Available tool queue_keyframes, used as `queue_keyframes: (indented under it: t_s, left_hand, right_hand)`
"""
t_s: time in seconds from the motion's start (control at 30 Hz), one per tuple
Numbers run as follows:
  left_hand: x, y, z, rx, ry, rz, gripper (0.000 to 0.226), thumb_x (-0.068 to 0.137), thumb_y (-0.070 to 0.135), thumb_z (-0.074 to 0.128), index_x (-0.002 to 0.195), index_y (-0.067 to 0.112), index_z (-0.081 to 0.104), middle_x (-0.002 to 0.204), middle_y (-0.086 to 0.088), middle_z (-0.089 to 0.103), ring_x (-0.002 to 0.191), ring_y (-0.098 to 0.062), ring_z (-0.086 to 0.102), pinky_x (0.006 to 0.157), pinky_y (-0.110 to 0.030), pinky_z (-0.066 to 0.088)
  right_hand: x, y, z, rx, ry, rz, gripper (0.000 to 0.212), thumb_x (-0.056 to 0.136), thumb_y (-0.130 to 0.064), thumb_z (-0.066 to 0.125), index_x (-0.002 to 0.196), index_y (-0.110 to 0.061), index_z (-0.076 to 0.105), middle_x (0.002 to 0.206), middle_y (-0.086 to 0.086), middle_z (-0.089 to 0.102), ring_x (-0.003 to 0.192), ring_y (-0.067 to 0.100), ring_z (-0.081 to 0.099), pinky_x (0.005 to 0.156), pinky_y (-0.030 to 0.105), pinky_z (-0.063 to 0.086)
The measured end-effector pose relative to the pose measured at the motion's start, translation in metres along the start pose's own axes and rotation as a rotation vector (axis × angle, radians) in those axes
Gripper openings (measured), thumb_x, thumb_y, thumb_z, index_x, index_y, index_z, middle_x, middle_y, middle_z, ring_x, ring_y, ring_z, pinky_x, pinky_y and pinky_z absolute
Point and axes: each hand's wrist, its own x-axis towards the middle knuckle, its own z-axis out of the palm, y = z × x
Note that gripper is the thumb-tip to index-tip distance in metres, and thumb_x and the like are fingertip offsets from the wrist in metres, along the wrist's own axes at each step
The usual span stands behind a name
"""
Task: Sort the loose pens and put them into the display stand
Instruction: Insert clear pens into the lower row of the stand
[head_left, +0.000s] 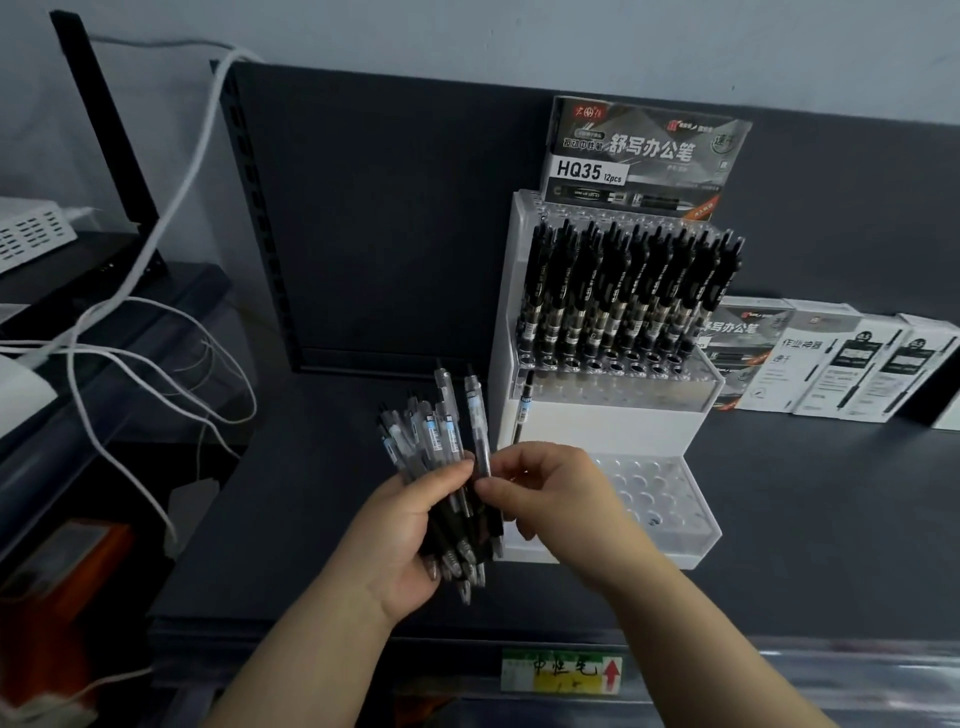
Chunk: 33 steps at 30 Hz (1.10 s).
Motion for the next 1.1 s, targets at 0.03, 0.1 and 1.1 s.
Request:
queue_keyframes:
  t_s: [0.03, 0.1, 1.1]
  left_hand:
    - [0.0, 0.0, 0.001, -0.009, 0.016, 0.008, 0.023, 0.07, 0.015, 0.065, 0.091, 0.007, 0.069, 0.083, -0.014, 0.07, 0.072, -0.027, 0.07, 0.063, -0.036, 0.057]
    - [0.001, 0.0, 0.002, -0.025, 0.059, 0.026, 0.023, 0.067, 0.014, 0.067, 0.09, 0.008, 0.068, 0.075, -0.009, 0.067, 0.065, -0.02, 0.068, 0.058, -0.031, 0.057]
    - [-0.001, -0.003, 0.002, 0.036, 0.203, 0.115, 0.004, 0.084, 0.003, 0.061, 0.086, 0.004, 0.065, 0.075, -0.008, 0.071, 0.071, -0.019, 0.071, 0.069, -0.037, 0.055]
  right_hand:
    - [-0.001, -0.001, -0.003, 0.029, 0.014, -0.005, 0.004, 0.084, -0.009, 0.067, 0.084, -0.011, 0.069, 0.059, -0.005, 0.06, 0.05, 0.005, 0.048, 0.047, 0.018, 0.04]
    - [-0.002, -0.001, -0.009, 0.06, 0.099, -0.027, 0.01, 0.084, -0.005, 0.065, 0.083, -0.014, 0.069, 0.058, -0.007, 0.061, 0.051, 0.003, 0.051, 0.048, 0.018, 0.042]
    - [0.025, 0.02, -0.021, -0.805, 0.345, -0.155, 0.012, 0.088, -0.017, 0.055, 0.086, -0.013, 0.065, 0.079, -0.004, 0.052, 0.082, 0.015, 0.046, 0.068, 0.023, 0.029]
